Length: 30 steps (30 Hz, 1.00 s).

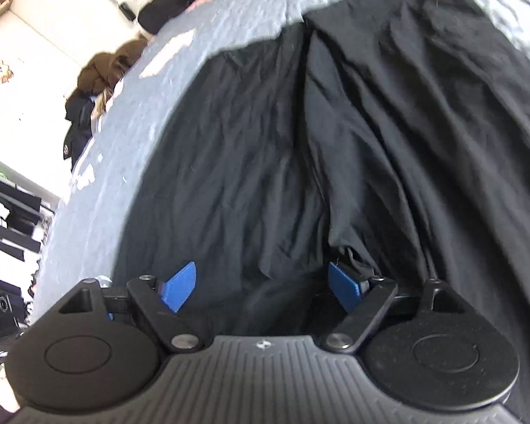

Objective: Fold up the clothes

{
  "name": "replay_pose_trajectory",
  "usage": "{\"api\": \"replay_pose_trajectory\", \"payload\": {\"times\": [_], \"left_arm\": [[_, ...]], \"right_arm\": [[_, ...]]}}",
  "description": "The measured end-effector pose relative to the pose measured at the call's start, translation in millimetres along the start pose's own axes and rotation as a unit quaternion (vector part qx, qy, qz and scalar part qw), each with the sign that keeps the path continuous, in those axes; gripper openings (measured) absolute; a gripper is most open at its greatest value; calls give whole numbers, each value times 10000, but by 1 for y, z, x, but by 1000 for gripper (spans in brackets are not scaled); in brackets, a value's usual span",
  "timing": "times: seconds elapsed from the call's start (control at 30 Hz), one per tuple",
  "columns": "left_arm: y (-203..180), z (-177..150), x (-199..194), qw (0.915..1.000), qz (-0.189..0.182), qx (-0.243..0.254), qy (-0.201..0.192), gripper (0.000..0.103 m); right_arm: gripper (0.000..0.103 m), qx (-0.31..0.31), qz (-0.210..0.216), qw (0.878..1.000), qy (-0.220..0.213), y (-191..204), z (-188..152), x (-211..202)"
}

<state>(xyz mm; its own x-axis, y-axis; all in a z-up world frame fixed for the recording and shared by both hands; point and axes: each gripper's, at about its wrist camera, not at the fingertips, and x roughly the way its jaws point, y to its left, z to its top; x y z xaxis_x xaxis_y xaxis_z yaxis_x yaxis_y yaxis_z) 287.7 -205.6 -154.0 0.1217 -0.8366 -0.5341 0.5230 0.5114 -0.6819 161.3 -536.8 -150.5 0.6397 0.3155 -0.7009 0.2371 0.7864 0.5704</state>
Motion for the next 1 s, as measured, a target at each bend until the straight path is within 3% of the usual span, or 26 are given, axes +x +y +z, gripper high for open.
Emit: {"api": "replay_pose_trajectory", "payload": {"times": [0.13,0.27,0.37,0.47,0.53,0.73,0.83,1.0], "left_arm": [[-15,-2,23,9996,-162,118,210,94],[-9,-16,50,9986,-2,-107,523,94],[-6,-26,51,9986,67,-92,515,94],[-2,-26,37,9987,46,-119,489,94],[1,-24,26,9990,7,-177,412,94],[9,15,4,9967,-620,-475,-213,94],[6,42,24,9945,-925,-489,-51,94],[9,68,73,9889,-1301,-593,392,94]], "right_arm": [[85,-84,742,9972,-84,31,4,0],[85,-14,1071,9932,460,50,-4,41],[81,149,603,9960,639,35,-9,67],[69,506,860,9934,557,7,-14,60],[64,509,806,9940,528,-3,-14,53],[69,562,835,9936,514,-14,-13,47],[80,582,915,9927,522,-16,-12,49],[83,615,1049,9911,535,-19,-10,52]]}}
